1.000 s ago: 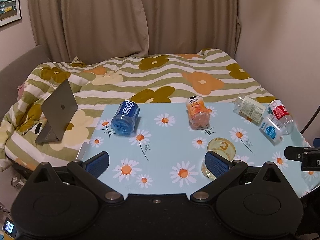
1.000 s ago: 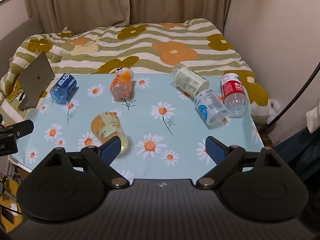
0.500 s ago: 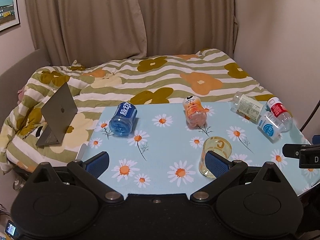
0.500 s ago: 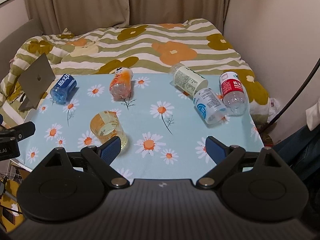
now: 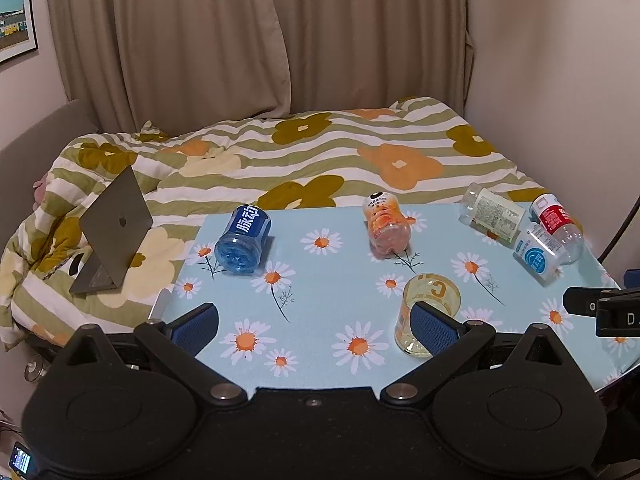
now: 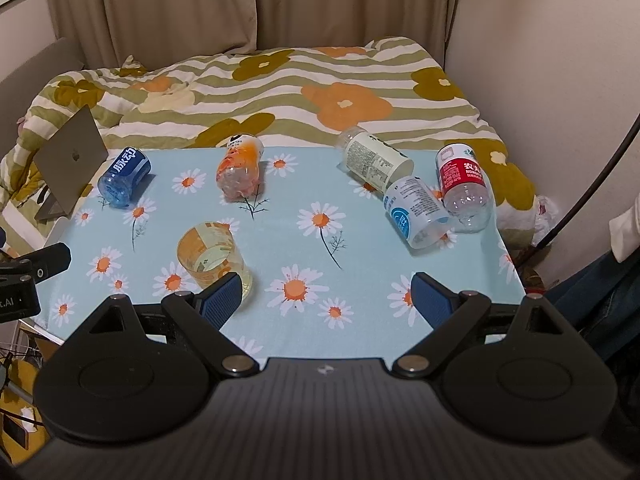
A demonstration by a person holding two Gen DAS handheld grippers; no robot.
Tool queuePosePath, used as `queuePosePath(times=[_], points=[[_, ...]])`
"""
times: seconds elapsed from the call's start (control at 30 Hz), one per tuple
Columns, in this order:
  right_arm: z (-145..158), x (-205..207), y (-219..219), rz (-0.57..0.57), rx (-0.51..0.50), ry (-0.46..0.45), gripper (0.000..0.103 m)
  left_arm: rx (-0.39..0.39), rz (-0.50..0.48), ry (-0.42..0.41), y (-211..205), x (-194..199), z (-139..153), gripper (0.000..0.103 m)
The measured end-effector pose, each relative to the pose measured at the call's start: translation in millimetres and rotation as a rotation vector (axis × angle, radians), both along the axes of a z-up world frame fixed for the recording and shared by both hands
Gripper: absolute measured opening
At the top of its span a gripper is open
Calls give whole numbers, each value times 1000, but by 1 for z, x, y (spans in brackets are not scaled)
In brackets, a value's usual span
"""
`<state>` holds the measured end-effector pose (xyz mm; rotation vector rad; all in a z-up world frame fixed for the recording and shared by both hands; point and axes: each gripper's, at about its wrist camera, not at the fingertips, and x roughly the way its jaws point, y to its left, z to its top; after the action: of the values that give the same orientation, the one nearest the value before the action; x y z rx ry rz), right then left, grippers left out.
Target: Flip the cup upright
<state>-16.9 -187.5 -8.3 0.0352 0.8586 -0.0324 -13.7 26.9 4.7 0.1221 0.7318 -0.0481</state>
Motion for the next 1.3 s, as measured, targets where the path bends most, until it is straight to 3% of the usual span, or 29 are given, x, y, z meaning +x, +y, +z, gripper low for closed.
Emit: queuePosePath(times=[1.3], points=[[-2, 8, -6, -7, -6, 10, 103, -22, -1, 1, 4, 15, -3, 103]])
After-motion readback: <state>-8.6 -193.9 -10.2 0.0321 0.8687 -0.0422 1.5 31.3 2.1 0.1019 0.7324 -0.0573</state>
